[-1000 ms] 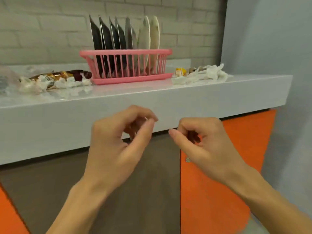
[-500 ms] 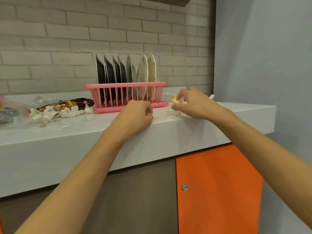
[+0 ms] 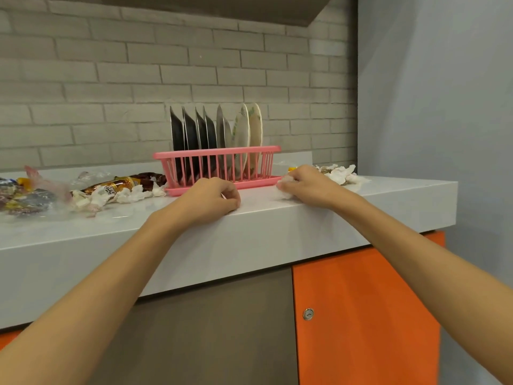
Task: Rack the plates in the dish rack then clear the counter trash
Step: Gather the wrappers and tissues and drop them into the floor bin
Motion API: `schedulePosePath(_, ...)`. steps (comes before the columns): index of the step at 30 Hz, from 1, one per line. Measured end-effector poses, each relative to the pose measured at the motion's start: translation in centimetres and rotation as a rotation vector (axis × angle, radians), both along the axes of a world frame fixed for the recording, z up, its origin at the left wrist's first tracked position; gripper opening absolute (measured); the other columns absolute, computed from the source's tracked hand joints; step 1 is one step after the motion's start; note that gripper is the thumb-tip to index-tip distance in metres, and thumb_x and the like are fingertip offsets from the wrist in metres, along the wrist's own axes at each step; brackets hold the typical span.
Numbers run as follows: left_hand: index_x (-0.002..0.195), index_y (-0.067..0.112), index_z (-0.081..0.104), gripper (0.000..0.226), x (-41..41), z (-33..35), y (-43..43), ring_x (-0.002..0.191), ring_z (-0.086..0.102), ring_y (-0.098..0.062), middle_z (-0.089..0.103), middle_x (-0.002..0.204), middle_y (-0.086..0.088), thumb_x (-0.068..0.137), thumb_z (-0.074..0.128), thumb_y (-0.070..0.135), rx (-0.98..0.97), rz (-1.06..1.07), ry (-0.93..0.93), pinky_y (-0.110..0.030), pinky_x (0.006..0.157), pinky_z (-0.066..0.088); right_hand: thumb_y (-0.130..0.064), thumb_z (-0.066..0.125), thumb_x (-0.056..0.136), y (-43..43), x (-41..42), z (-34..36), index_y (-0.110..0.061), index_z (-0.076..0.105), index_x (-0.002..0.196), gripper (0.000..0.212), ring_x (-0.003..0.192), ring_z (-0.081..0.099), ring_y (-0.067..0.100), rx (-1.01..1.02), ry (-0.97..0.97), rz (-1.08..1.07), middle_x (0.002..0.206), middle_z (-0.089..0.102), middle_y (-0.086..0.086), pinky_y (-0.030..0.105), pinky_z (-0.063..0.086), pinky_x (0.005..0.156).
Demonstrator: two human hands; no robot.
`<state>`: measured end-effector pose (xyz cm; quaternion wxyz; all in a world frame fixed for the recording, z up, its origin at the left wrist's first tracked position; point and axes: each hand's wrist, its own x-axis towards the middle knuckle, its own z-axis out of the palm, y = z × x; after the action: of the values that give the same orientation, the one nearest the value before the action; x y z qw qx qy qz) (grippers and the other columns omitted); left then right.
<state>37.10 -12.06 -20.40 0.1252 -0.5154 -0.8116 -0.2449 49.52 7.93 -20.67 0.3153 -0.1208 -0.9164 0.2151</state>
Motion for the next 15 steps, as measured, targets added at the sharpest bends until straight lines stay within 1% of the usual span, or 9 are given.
schedulePosePath(2,0.100,0.022,0.070,0.013,0.3,-0.1,0.2,0.090,0.058,-0.006,0.064,0.097,0.009,0.094,0.059,0.020,0.011,-0.004,0.009,-0.025,0.080,0.042,-0.034,0.054,0.092,-0.5,-0.1,0.2,-0.014,0.043,0.066,0.035,0.060,0.036,0.016,-0.027,0.022,-0.034,0.065,0.039,0.005,0.031,0.024,0.058)
schedulePosePath(5,0.101,0.021,0.071,0.014,0.5,-0.1,0.3,0.091,0.059,-0.009,0.066,0.097,0.006,0.093,0.059,0.019,0.014,-0.002,0.011,-0.024,0.078,0.042,-0.036,0.050,0.094,-1.1,-0.4,0.4,-0.016,0.036,0.062,0.040,0.055,0.034,0.018,-0.052,0.029,-0.072,0.059,0.037,0.003,0.031,0.023,0.055)
schedulePosePath(7,0.099,0.019,0.071,0.014,0.5,-0.2,0.2,0.089,0.060,-0.008,0.066,0.094,0.006,0.092,0.060,0.017,0.036,-0.004,0.019,-0.023,0.076,0.043,-0.036,0.047,0.096,-1.6,-0.7,0.4,-0.014,0.041,0.063,0.040,0.055,0.041,0.018,-0.049,0.038,-0.042,0.058,0.045,0.004,0.030,0.028,0.056)
schedulePosePath(9,0.096,0.018,0.072,0.014,0.6,-0.2,-0.1,0.085,0.059,-0.003,0.067,0.089,0.008,0.090,0.061,0.013,0.085,-0.005,0.036,-0.018,0.071,0.044,-0.033,0.044,0.099,-2.3,-0.8,0.5,-0.010,0.050,0.067,0.039,0.053,0.050,0.015,-0.018,0.050,0.000,0.061,0.056,0.005,0.027,0.035,0.056)
schedulePosePath(10,0.094,0.018,0.072,0.014,0.7,-0.1,-0.2,0.083,0.059,-0.001,0.067,0.087,0.008,0.089,0.061,0.012,0.110,-0.002,0.047,-0.015,0.068,0.043,-0.030,0.044,0.099,-2.6,-0.9,0.5,-0.010,0.052,0.068,0.038,0.053,0.052,0.013,-0.003,0.061,0.022,0.061,0.058,0.004,0.025,0.037,0.055)
schedulePosePath(12,0.091,0.019,0.073,0.014,0.9,-0.2,-0.6,0.080,0.060,0.000,0.068,0.084,0.008,0.087,0.062,0.011,0.162,0.001,0.064,-0.012,0.066,0.043,-0.023,0.044,0.099,-3.4,-1.2,0.7,-0.011,0.051,0.067,0.034,0.053,0.052,0.011,0.006,0.088,0.068,0.062,0.056,0.001,0.025,0.040,0.054)
schedulePosePath(13,0.091,0.018,0.073,0.014,1.0,-0.2,-0.9,0.080,0.061,-0.001,0.069,0.084,0.007,0.087,0.061,0.011,0.190,-0.002,0.063,-0.013,0.067,0.045,-0.021,0.045,0.098,-3.9,-1.4,0.7,-0.013,0.052,0.068,0.033,0.055,0.051,0.011,-0.001,0.092,0.089,0.062,0.054,-0.001,0.025,0.041,0.055)
schedulePosePath(15,0.091,0.017,0.073,0.015,1.1,-0.3,-1.8,0.078,0.066,-0.004,0.071,0.082,0.005,0.087,0.060,0.010,0.237,-0.007,0.049,-0.015,0.070,0.051,-0.023,0.049,0.097,-5.3,-2.2,0.8,-0.011,0.055,0.067,0.033,0.056,0.046,0.013,-0.007,0.098,0.114,0.061,0.050,-0.001,0.025,0.038,0.052)
